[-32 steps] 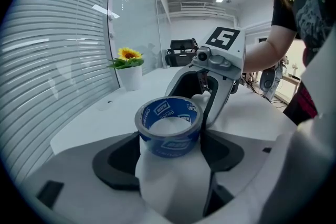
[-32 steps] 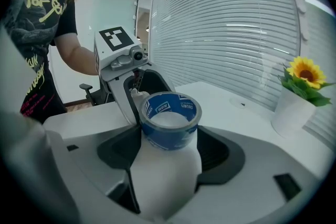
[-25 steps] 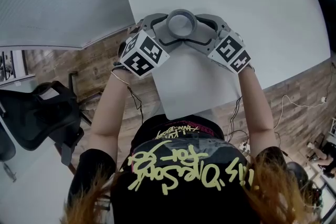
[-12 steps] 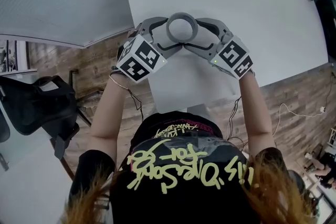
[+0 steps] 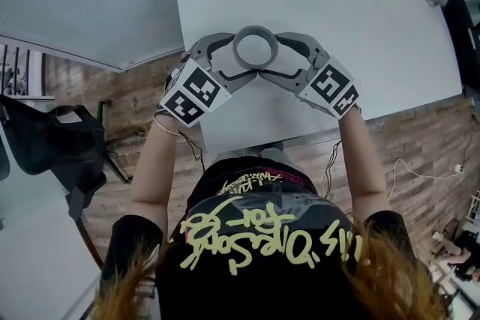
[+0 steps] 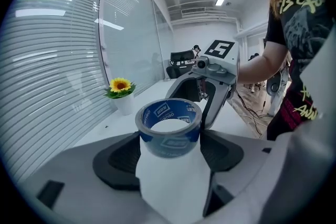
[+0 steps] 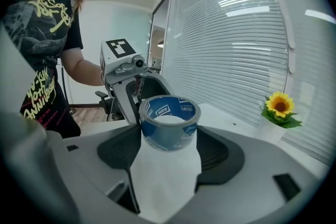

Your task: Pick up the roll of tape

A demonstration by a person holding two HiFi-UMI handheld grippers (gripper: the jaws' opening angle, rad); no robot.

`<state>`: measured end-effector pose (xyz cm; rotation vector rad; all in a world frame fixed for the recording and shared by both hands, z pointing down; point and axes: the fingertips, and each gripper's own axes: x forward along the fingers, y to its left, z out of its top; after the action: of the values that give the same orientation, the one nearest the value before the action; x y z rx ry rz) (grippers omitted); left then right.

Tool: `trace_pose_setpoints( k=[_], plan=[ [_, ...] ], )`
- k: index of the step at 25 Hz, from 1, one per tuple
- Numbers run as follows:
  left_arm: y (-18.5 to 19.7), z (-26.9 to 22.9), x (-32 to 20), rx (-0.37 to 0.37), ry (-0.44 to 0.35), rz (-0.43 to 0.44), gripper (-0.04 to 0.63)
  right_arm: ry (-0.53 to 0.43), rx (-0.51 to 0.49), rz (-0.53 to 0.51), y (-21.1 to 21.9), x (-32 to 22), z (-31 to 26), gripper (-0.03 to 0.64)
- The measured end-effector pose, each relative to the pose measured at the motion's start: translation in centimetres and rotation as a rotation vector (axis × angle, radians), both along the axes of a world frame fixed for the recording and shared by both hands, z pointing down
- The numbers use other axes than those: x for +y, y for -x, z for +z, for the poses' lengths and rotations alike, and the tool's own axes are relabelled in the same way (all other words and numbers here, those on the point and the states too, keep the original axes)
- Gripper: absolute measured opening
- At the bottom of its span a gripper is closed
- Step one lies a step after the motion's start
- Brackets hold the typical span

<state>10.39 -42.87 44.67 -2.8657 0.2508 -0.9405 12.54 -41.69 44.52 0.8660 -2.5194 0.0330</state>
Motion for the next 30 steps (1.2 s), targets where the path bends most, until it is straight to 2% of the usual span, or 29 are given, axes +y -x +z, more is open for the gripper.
trace_pose_setpoints(
  k=[4,10,19,24,30],
  plan=[
    [-0.5,-1.9,1.4,0.01,-0.037,-0.014,0.351,-0.034,-0.019,-0.023,-0.5,1.3,-1.8,0.319],
    [-0.8,-4.9,3.6,0.057,-0.054,-0.055,0.35,-0.1,-0.04,-0.075,-0.8,3.3,-5.1,0.319],
    [-1.8,-9.0,6.2,0.068,-0.135,-0.093,0.35,-0.163,-0.085,-0.126,-1.7,5.9,-9.1,0.319],
    [-2.8,-10.7,7.8,0.093,-0.166,-0.105,0.348,-0.174,-0.08,-0.141,-2.7,7.5,-10.9,0.319],
    [-4.0,-11.8,9.6,0.123,-0.161,-0.119,0.348,-0.173,-0.107,-0.161,-3.9,9.2,-12.0,0.319]
  ],
)
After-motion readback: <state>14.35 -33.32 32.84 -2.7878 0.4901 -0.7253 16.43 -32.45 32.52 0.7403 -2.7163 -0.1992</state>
